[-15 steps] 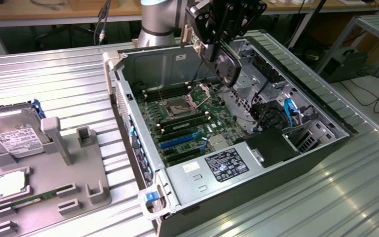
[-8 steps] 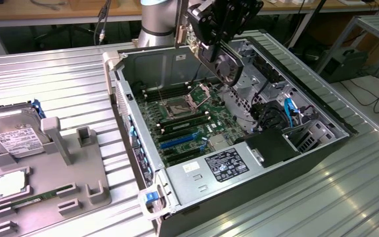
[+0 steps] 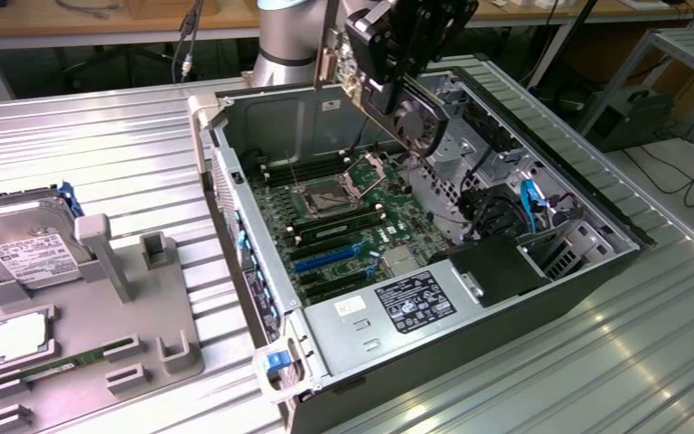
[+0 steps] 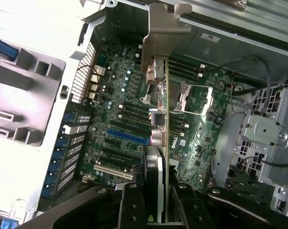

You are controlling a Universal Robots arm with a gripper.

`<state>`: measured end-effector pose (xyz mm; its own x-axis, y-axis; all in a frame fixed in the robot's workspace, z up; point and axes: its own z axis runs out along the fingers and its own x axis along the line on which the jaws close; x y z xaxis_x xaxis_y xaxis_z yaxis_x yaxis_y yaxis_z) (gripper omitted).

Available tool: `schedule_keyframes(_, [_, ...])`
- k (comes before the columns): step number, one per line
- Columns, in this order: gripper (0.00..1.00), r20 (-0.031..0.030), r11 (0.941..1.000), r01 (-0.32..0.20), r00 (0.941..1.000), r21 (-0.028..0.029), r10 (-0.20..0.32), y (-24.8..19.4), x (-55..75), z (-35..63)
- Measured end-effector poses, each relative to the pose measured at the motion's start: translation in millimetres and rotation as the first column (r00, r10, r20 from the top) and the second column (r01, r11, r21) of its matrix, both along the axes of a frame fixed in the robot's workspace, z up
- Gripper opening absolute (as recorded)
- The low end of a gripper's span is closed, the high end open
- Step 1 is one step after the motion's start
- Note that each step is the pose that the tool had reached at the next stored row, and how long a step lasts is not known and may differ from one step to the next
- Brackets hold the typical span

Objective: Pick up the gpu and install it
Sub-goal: 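Insert the gpu into the slot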

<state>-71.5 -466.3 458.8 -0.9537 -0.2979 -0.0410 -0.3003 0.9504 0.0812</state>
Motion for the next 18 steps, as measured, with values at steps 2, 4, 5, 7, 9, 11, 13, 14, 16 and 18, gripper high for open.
schedule_keyframes(2, [0.28, 0.0, 0.9997, -0.023, 0.9997, 0.0, 0.023, 0.0, 0.0, 0.0])
schedule_keyframes(4, [0.28, 0.0, 0.9988, -0.049, 0.9988, 0.0, 0.049, 0.0, 0.0, 0.0])
schedule_keyframes(5, [0.28, 0.0, 0.9981, -0.062, 0.9981, 0.0001, 0.062, 0.0, 0.0, 0.0])
schedule_keyframes(7, [0.28, 0.0, 0.9966, -0.083, 0.9966, 0.0001, 0.083, 0.0, 0.0, 0.0])
schedule_keyframes(9, [0.28, 0.0001, 0.9948, -0.102, 0.9948, 0.0001, 0.102, 0.0, 0.0, -0.1])
schedule_keyframes(11, [0.28, 0.0, 0.9911, -0.133, 0.9911, 0.0001, 0.133, 0.0, 0.0, 0.0])
schedule_keyframes(13, [0.28, 0.0001, 0.9869, -0.161, 0.9869, 0.0001, 0.161, 0.0, 0.0, -0.1])
schedule_keyframes(14, [0.28, 0.0003, 0.9838, -0.179, 0.9838, -0.0001, 0.179, -0.1, 0.0, 0.0])
schedule_keyframes(16, [0.28, 0.0003, 0.9801, -0.199, 0.9801, 0.0, 0.199, -0.1, 0.0, 0.0])
schedule_keyframes(18, [0.28, 0.0004, 0.9734, -0.229, 0.9734, 0.0001, 0.229, -0.1, 0.0, -0.1])
